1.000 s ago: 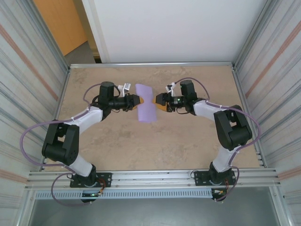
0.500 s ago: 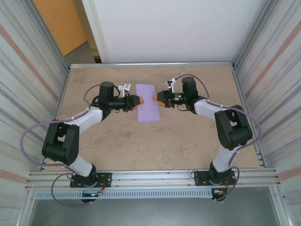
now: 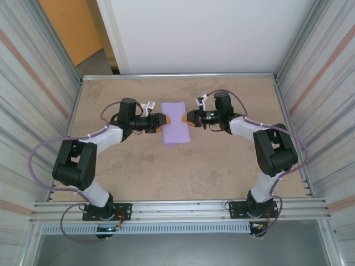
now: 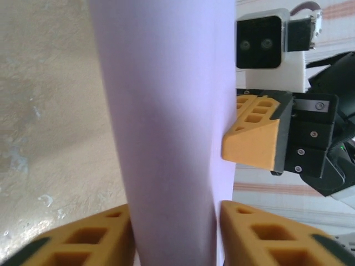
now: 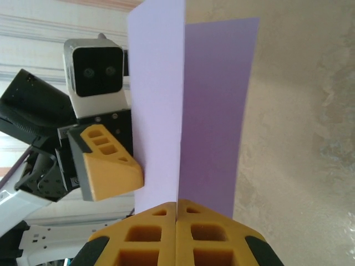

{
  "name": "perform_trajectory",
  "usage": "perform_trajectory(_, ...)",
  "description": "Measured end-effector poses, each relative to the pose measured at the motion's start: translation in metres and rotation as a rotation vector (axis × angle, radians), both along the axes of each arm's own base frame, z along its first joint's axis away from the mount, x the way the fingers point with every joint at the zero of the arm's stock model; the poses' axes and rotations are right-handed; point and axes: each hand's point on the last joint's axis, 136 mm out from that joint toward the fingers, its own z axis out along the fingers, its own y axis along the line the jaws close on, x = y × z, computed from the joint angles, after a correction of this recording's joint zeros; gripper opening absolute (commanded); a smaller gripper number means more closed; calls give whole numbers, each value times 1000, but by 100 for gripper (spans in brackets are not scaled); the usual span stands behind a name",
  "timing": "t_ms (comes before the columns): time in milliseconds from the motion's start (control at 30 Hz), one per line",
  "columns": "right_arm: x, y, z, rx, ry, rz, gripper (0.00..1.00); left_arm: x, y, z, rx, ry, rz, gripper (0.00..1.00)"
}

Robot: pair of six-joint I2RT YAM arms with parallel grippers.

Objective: Fold a paper plane with a square sheet of paper (pick it up from the middle)

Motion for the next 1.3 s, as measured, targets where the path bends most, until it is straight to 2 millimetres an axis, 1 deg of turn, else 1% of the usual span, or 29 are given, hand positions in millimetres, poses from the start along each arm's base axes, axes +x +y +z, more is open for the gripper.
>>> perform_trajectory(133,5,-12,-7,-19,18,-29,0,0,5,-22,41,53,29,61)
perform_trajectory(267,9,-35,-18,-69,52,-80,0,0,16,-39,70,93,69,64)
perform_trajectory(333,8,-48,-17,-103,49,-104,0,1,21,-43,77,100,86,65)
perform_trajectory(433,1,-58,-8,-141,32,-115,0,4,25,-45,88,99,105,66)
perform_trajectory(500,-2,-58,0,-155,16,-111,0,6,27,-44,92,93,115,66)
perform_trajectory(633,2,-53,18,-170,-29,-107,2,5,29,-43,96,85,126,66)
perform_trajectory(733,0,-41,24,-184,-46,-90,2,3,30,-45,96,88,134,67)
perform_trajectory(800,-2,-28,24,-192,-56,-67,2,2,31,-48,97,93,139,67)
perform_trajectory(867,-2,-16,17,-196,-54,-45,2,0,32,-52,99,99,145,67)
perform_trajectory(967,-3,1,-6,-204,-8,-19,2,-2,33,-57,100,113,153,71)
perform_trajectory(1067,-1,11,-29,-203,41,-15,3,-4,35,-60,106,123,162,71)
perform_trajectory(1200,1,17,-52,-188,88,-22,3,-5,32,-62,116,120,162,70)
perform_trajectory(1300,2,16,-68,-184,119,-33,3,-9,25,-65,127,119,147,69)
